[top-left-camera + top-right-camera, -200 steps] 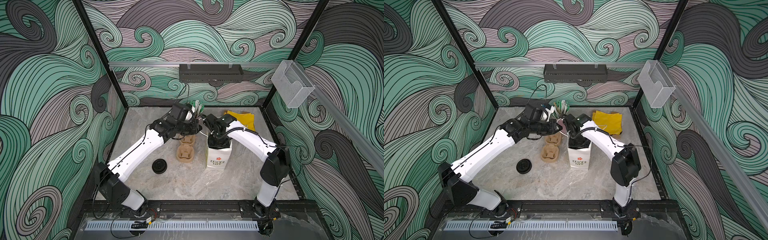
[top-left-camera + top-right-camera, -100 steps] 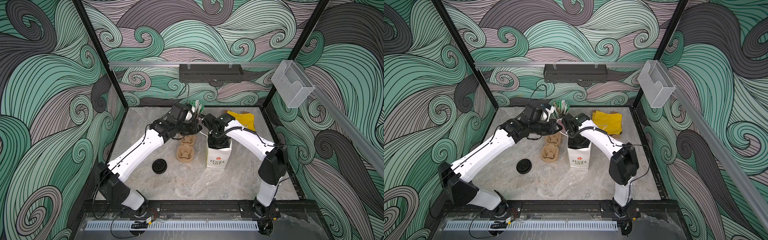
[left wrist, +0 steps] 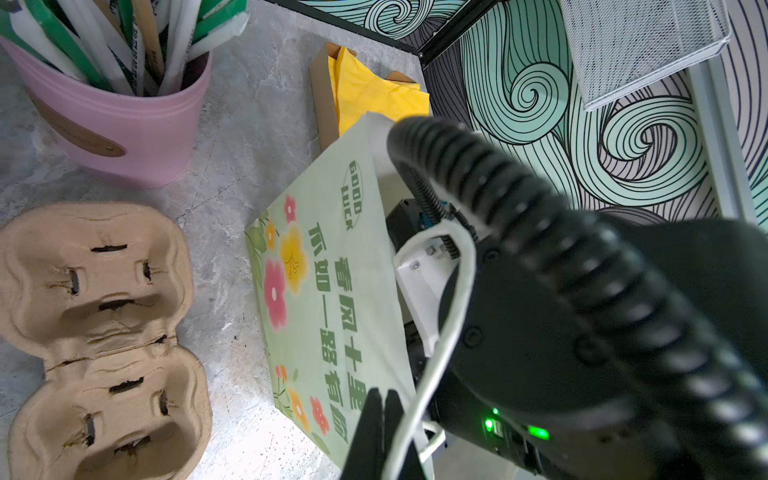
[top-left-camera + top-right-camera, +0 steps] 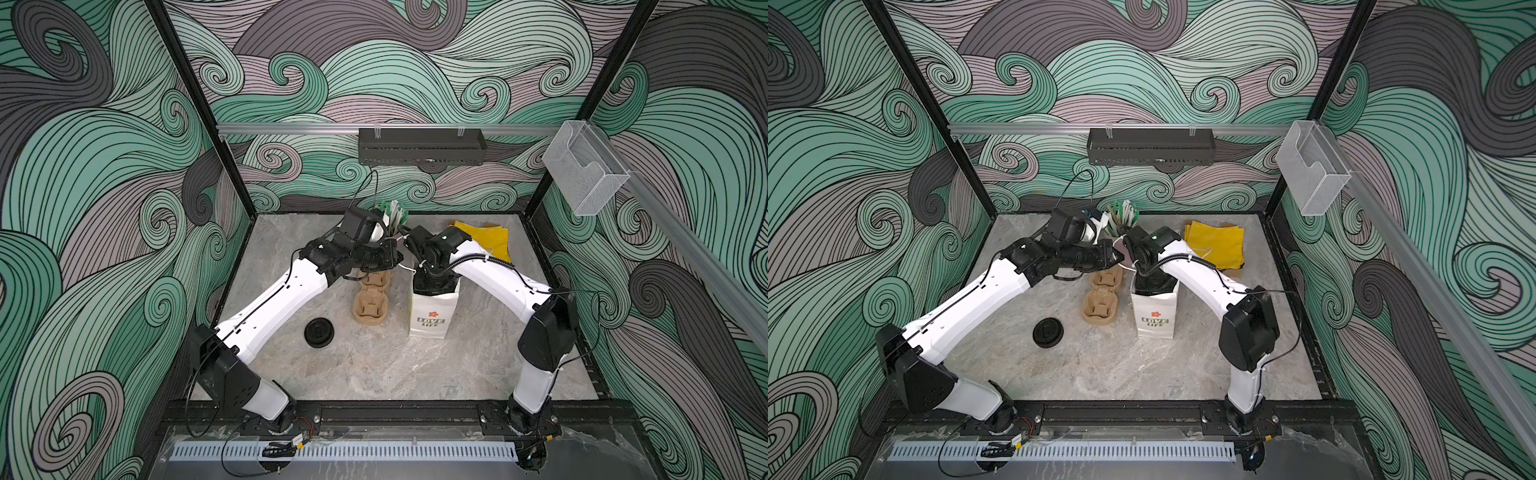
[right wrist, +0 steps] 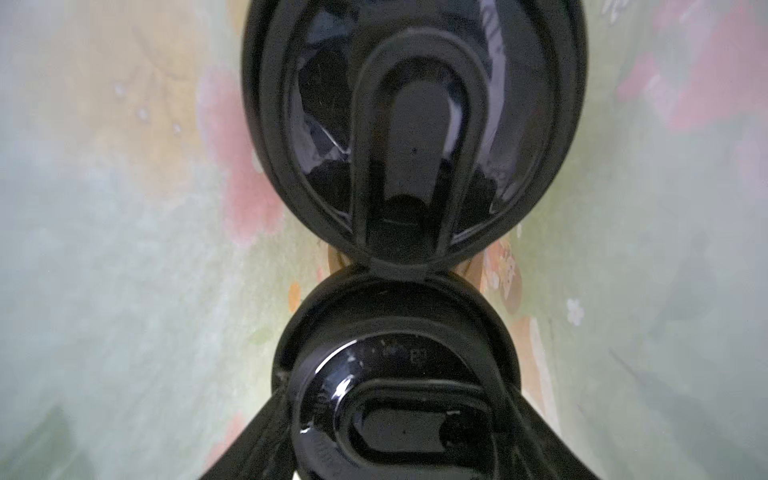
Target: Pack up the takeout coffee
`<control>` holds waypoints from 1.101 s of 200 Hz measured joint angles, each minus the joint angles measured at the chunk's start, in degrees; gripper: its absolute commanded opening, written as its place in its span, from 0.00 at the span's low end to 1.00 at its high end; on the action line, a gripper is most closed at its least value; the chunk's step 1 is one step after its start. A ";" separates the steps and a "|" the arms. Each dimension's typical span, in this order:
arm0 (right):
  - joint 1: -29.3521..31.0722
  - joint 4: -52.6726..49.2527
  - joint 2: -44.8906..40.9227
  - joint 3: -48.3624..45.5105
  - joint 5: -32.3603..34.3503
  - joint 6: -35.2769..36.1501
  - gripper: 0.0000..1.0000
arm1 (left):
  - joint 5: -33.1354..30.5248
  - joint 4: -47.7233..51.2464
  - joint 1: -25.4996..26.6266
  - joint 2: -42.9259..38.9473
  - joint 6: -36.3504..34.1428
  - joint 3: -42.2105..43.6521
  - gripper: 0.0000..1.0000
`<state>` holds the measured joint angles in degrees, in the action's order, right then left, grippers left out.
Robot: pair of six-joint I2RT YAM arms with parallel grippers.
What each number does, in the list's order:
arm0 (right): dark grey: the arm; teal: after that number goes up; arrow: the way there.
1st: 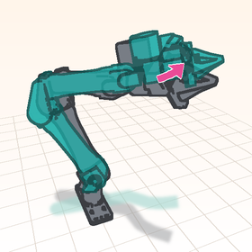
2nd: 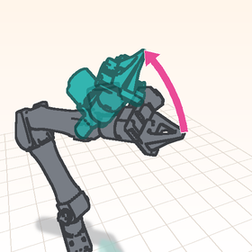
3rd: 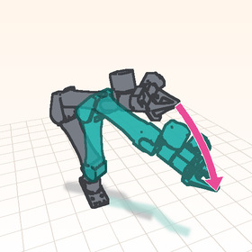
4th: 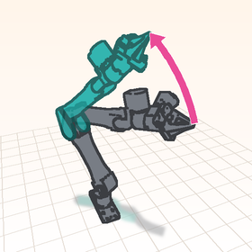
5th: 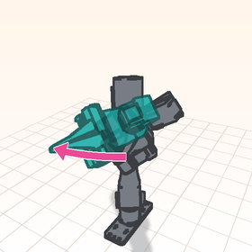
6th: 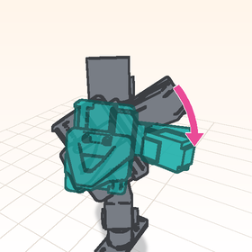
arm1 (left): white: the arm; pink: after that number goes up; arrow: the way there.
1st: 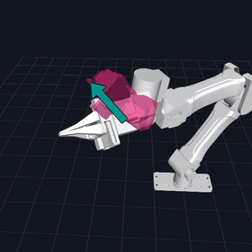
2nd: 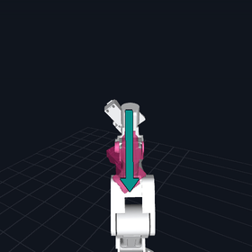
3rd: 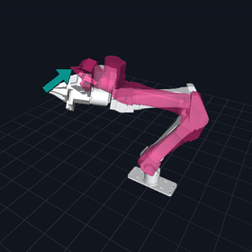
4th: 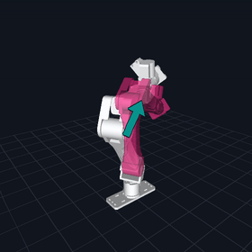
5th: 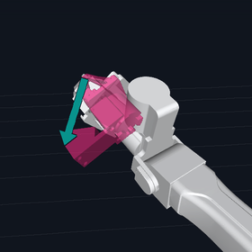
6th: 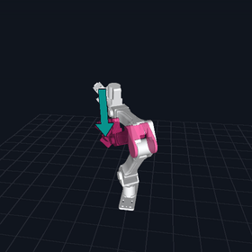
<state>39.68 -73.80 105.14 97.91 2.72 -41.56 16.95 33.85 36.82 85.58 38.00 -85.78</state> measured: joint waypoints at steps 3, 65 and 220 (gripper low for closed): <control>0.00 0.02 -0.02 -0.04 0.00 -0.02 0.56 | 0.00 0.02 0.00 0.00 0.00 0.02 0.00; 0.00 1.20 -0.79 -1.40 0.50 -0.72 0.56 | -0.02 0.04 -0.02 -0.48 0.00 0.31 0.00; 0.00 3.67 -1.01 -4.17 0.35 -0.70 0.55 | -0.22 0.04 -0.02 -0.68 -0.11 0.31 0.00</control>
<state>39.68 -70.13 104.14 93.73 3.07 -42.26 16.73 33.89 36.80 84.90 37.89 -85.47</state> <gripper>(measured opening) 0.659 0.048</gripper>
